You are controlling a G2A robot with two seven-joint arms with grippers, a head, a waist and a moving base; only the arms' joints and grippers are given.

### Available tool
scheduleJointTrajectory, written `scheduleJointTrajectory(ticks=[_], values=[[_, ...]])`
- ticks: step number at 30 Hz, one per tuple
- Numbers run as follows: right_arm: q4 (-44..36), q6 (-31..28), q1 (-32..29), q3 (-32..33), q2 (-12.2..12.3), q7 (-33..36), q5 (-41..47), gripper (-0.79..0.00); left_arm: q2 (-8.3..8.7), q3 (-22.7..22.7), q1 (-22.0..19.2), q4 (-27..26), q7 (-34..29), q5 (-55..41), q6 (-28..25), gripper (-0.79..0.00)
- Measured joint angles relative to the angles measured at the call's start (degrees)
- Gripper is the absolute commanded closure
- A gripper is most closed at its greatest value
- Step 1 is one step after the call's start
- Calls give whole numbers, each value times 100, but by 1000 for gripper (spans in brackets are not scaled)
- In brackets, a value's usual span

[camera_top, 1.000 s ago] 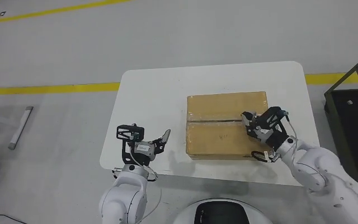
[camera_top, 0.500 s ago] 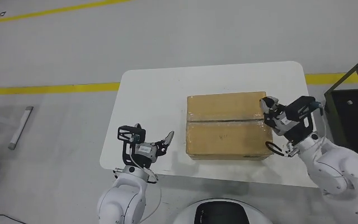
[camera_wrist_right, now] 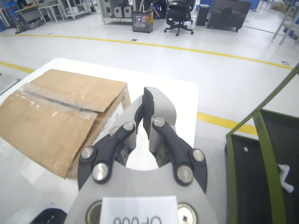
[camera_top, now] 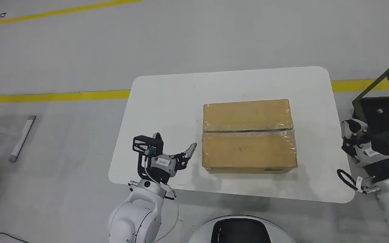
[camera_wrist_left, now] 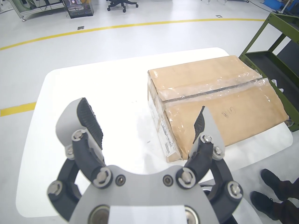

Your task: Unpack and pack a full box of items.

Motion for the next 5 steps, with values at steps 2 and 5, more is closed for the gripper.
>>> scheduleJointTrajectory(ticks=[2,5], values=[[5,-1,5,-3,0,9,4,-41,5,-3,-5,-27,3,123,12,-784],[4,2,10,-3,1,9,4,-237,5,-4,-5,-27,1,109,12,-784]])
